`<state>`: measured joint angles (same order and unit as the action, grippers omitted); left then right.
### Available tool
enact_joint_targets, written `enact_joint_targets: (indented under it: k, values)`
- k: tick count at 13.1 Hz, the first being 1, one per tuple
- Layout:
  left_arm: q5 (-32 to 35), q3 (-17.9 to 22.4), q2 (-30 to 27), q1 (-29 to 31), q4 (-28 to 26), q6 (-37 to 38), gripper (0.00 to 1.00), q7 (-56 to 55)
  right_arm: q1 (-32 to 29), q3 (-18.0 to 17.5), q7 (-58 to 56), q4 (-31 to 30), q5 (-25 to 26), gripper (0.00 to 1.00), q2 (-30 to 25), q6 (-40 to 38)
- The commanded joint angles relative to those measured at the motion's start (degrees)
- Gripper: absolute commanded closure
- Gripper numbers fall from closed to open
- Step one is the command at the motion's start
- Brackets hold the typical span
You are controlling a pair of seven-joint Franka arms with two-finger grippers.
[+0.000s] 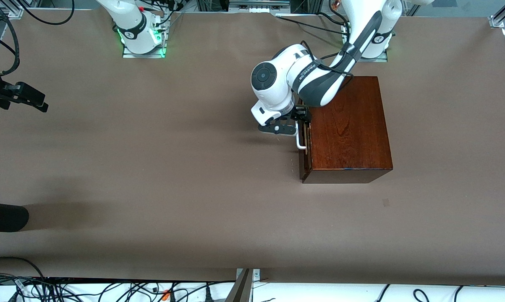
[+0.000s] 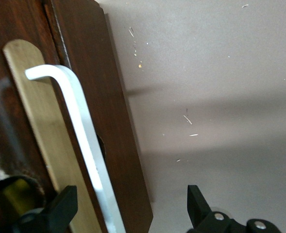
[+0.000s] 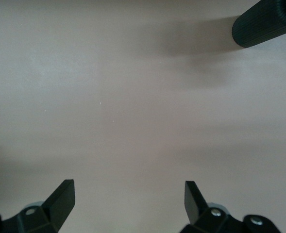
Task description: Open drawer, take yellow block, close drawer
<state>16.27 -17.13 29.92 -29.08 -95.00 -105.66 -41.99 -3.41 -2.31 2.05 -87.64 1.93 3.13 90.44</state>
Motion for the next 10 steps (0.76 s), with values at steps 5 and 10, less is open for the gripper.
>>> enact_joint_targets:
  k: [5, 10]
  values:
    - [5.0, 0.17, 3.04, -2.03, 0.34, -1.3, 0.0, -4.86, 0.24, 0.2, 0.23, 0.46, -0.78, 0.0, -0.5, -0.88]
    - [4.21, 0.17, 3.3, -3.08, 0.6, -5.95, 0.0, -7.13, 0.24, 0.2, 0.14, 0.46, -0.7, 0.0, -0.41, -0.88]
